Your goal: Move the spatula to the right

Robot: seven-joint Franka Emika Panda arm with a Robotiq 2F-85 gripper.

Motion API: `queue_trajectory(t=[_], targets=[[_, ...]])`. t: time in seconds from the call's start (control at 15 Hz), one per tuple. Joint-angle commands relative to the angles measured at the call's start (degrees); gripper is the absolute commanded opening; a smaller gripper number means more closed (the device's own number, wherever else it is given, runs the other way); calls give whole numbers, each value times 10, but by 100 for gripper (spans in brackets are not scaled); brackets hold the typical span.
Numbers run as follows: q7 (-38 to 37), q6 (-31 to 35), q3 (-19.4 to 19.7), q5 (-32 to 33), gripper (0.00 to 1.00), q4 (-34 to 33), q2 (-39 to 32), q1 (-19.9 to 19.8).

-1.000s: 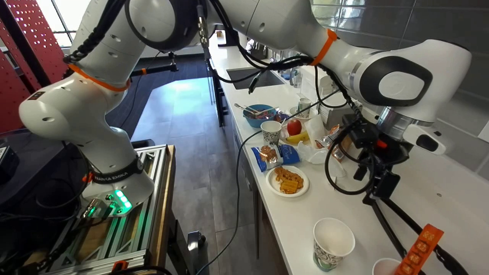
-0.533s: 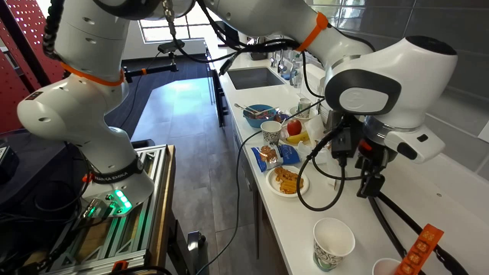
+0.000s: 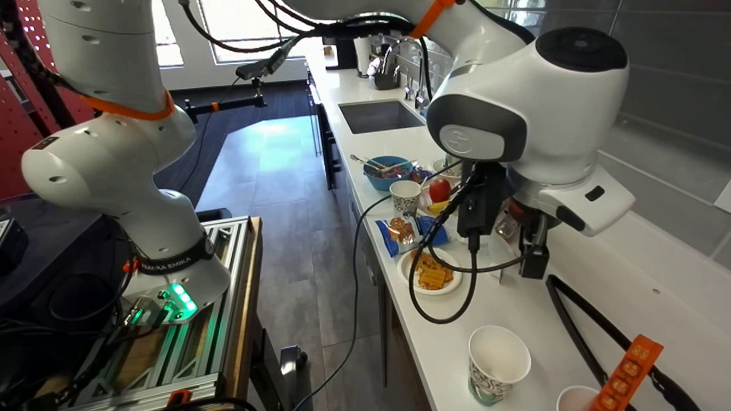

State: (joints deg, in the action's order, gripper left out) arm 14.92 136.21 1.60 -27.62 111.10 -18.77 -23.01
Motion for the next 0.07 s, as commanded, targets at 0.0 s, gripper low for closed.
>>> queue_trajectory(t=[0.0], targets=[[4,-3,15,-6,100,2,2,15]])
